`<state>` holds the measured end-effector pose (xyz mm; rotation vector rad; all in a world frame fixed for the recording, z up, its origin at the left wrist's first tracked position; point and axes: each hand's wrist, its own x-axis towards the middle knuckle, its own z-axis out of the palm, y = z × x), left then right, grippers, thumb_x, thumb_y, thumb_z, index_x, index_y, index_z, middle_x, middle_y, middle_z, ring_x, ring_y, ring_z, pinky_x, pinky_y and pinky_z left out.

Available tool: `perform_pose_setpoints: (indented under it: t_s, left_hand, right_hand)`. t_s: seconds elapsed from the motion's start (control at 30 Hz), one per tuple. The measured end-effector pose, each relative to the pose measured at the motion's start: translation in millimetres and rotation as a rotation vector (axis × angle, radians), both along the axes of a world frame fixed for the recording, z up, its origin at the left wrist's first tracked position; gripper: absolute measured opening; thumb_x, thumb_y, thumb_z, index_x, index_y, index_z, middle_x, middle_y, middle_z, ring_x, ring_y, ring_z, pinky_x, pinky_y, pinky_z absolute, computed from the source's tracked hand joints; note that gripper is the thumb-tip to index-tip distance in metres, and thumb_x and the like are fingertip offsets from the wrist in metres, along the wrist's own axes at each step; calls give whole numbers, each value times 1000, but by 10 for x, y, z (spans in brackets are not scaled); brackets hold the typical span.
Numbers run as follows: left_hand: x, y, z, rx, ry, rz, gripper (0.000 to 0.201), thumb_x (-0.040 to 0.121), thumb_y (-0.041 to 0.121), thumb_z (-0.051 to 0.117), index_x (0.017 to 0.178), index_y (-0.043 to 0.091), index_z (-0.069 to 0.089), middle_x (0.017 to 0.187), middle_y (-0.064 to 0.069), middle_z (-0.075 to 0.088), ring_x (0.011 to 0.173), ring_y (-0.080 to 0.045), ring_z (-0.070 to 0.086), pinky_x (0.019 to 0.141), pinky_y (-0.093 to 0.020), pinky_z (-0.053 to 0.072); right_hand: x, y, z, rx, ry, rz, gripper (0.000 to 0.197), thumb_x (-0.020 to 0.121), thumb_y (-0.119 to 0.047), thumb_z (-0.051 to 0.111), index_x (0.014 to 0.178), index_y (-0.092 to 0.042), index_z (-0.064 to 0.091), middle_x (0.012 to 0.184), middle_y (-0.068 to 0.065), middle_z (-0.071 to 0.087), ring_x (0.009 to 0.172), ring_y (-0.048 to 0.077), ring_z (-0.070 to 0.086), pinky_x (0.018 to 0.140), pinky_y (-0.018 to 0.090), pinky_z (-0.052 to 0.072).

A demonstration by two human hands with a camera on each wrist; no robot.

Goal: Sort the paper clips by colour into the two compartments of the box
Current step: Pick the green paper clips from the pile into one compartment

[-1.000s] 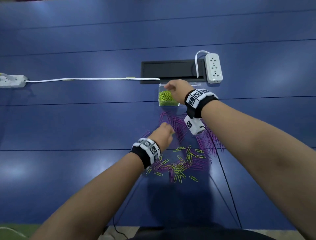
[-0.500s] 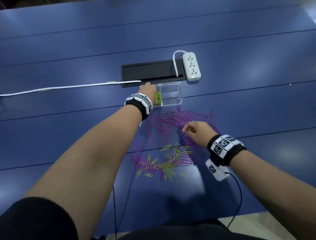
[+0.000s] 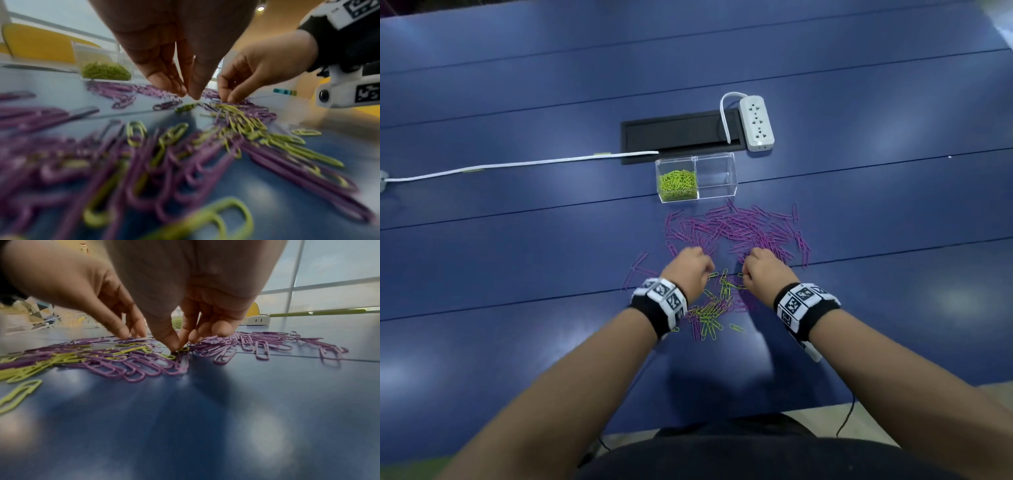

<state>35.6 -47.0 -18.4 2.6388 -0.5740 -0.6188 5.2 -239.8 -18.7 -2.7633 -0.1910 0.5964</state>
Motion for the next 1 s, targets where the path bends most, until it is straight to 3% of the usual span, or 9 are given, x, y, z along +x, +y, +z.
perform_pose_setpoints:
  t_s: [0.13, 0.33, 0.43, 0.53, 0.6, 0.67, 0.73, 0.87, 1.0]
  left_hand:
    - [-213, -27, -171, -65, -6, 107, 28, 93, 11, 52, 120, 9, 60, 112, -7, 51, 108, -23, 51, 95, -38, 46]
    - [-229, -45, -213, -7, -87, 63, 19, 96, 11, 49, 108, 2, 60, 109, -12, 50, 103, -27, 50, 85, -42, 48]
    - [-235, -67, -242, 43, -141, 18, 13, 93, 4, 50, 104, 2, 57, 107, -13, 50, 100, -29, 48, 84, -42, 48]
    - [-259, -94, -193, 123, -157, -22, 15, 80, -1, 64, 93, 4, 57, 95, -12, 54, 84, -29, 54, 72, -39, 52]
    - [-273, -105, -212, 172, -149, -45, 22, 71, 1, 73, 84, 9, 57, 85, -8, 54, 72, -24, 54, 61, -33, 52]
    - [-292, -128, -172, 180, -143, -12, 17, 81, 1, 62, 94, 9, 55, 94, -7, 52, 82, -24, 51, 72, -32, 48]
    - [-278, -130, -145, 51, -126, 109, 14, 92, 2, 44, 103, 8, 50, 103, -7, 49, 91, -23, 46, 81, -32, 41]
    - [-312, -122, -50, -261, 55, 534, 10, 95, 9, 43, 95, 13, 52, 90, -1, 59, 79, -17, 52, 72, -28, 41]
    - [-307, -69, -139, -541, 244, 778, 24, 97, 7, 38, 95, 20, 58, 74, 4, 56, 65, -12, 52, 64, -26, 45]
  right_hand:
    - [-43, -18, 8, 7, 8, -46, 18, 89, -12, 48, 103, -3, 57, 111, 14, 49, 107, 30, 45, 90, 38, 41]
    - [-45, -25, 31, 46, 80, -87, 14, 86, -13, 52, 97, -4, 56, 106, 12, 51, 104, 29, 45, 94, 37, 41]
    - [-62, -103, 77, 184, 70, -177, 3, 85, -9, 51, 86, -11, 53, 88, 6, 54, 84, 24, 50, 76, 30, 39]
    - [-80, -247, 82, 378, 84, -377, 15, 87, -7, 49, 94, -18, 56, 72, -6, 55, 67, 16, 51, 68, 24, 38]
    - [-85, -309, 59, 468, 127, -464, 22, 88, -8, 45, 88, -23, 60, 67, -6, 54, 60, 15, 49, 66, 27, 42]
    - [-95, -308, 59, 564, 190, -538, 27, 88, -10, 42, 74, -23, 61, 62, -1, 54, 57, 20, 49, 63, 37, 47]
    - [-110, -270, 64, 550, 196, -526, 19, 87, -14, 48, 71, -19, 57, 60, -1, 53, 56, 19, 51, 66, 38, 51]
    - [-167, -176, 47, 377, 140, -315, 5, 84, -13, 54, 82, -15, 58, 69, -5, 54, 66, 15, 50, 69, 29, 44]
    - [-214, -147, -13, 202, 87, -118, 15, 88, -14, 55, 102, -10, 61, 106, 6, 58, 99, 23, 56, 90, 33, 44]
